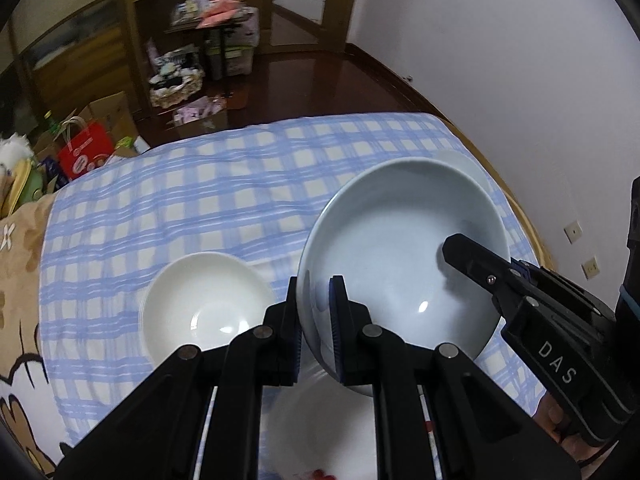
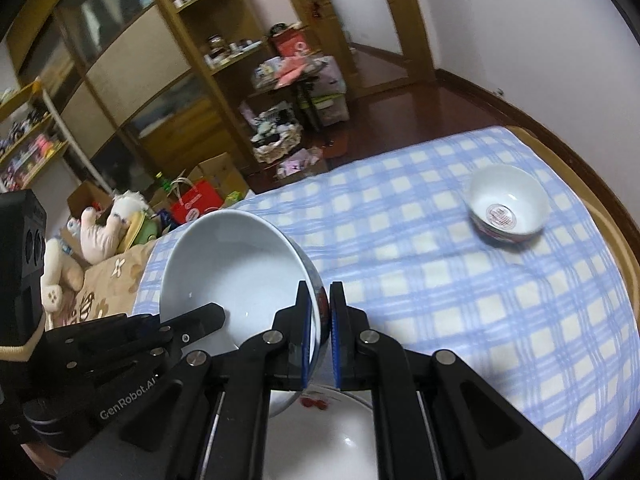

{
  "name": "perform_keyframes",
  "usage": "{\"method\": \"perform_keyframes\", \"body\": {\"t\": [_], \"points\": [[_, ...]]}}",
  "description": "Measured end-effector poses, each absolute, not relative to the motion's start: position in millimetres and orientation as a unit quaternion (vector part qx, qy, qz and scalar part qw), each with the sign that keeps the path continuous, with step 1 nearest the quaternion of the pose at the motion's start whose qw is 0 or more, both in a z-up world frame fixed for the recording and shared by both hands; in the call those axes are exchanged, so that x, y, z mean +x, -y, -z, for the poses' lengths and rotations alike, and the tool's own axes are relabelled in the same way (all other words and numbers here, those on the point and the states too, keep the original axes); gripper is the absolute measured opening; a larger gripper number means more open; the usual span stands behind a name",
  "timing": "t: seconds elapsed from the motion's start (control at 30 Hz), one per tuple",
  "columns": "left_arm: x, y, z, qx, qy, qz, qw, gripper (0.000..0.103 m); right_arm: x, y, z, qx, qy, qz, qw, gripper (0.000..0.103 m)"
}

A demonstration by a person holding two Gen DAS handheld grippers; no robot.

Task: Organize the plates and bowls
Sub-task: 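Carry the second white bowl between both grippers toward the first bowl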

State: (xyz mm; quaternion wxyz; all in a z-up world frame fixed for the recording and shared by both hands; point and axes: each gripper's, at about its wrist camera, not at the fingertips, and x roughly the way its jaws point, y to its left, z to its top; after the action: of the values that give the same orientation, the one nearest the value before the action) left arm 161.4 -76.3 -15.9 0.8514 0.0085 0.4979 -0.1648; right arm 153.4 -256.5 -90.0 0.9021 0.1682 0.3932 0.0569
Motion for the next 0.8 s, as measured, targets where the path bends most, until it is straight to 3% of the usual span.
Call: {"method": "perform_keyframes", "body": {"t": [0.8], "points": [[163.3,-40.1,62.3,-0.064,-0.529,0.102,0.840,0.013,178.0,142.6,118.4,0.079,-0.419,-0.132,0.895,0.010]]}}
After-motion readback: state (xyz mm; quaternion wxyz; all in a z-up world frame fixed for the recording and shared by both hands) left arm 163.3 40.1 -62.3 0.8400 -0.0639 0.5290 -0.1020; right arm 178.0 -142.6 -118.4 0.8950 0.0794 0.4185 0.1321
